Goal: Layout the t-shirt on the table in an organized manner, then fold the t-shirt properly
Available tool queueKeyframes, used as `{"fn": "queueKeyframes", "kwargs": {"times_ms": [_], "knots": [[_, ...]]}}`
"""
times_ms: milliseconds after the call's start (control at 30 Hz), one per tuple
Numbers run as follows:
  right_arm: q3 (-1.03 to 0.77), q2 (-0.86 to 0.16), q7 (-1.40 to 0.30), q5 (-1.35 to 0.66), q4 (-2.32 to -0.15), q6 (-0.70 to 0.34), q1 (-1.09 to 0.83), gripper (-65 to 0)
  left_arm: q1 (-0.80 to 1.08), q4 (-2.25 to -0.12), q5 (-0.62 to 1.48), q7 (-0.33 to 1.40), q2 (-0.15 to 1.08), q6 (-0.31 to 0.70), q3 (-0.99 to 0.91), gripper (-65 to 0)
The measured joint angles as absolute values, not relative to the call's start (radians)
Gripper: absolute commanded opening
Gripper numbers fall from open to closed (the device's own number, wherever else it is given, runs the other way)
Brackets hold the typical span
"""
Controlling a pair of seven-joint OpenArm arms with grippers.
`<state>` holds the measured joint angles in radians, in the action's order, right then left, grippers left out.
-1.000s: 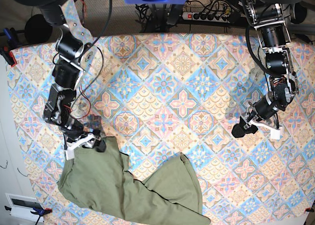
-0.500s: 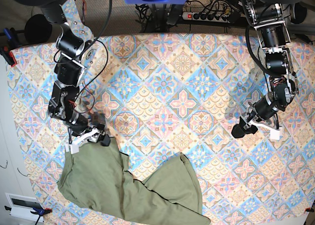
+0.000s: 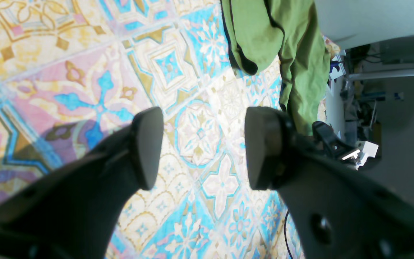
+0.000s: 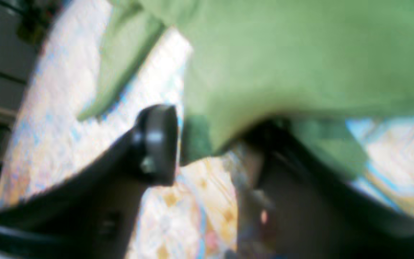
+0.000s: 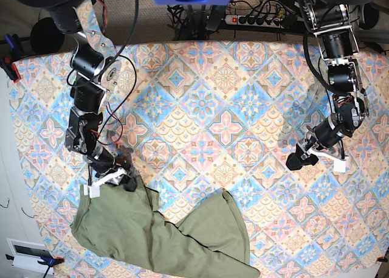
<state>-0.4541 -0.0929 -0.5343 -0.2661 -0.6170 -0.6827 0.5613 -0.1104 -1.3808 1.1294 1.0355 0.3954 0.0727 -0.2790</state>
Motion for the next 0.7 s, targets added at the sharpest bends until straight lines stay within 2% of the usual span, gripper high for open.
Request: {"fn": "queueKeyframes", "kwargs": {"times_ms": [100,133,267,367,467,600,700], "knots": [[-0.454,-0.094,-0.539,-0.262,-0.616,-0.681,0.554,-62.3,-0.111,-1.380,1.130,1.036,0.395,0.073,-0.279,-30.0],[-0.454,-0.094,-0.539,-0.263,-0.616,-0.681,0.555,-65.0,-0.110,-1.380,1.130,1.036,0.394,0.073,-0.279,-30.0],[-0.469,-0.088,-0.677,-0.268,-0.683,-0.683,0.552,-64.2,-0.110,-1.380,1.130,1.035,0.394,0.072,-0.279,-30.0],[-0.518,-0.080,-0.800,-0.343,-0.876,-0.683,0.508,-64.3,-0.110,-1.379,1.130,1.036,0.394,0.075,-0.279,-30.0],[-0.529,-0.096,-0.886,-0.476,-1.068,-0.694,0.391,-64.3,-0.111,-1.377,1.130,1.032,0.395,0.074,-0.279,-30.0],[-0.508,-0.094,-1.080,-0.530,-1.268,-0.677,0.185,-64.3,-0.117,-1.377,1.127,1.028,0.395,0.073,-0.280,-30.0],[-0.470,-0.086,-1.087,-0.641,-1.406,-0.691,0.081,-64.3,-0.117,-1.378,1.132,1.033,0.393,0.076,-0.279,-30.0]]}}
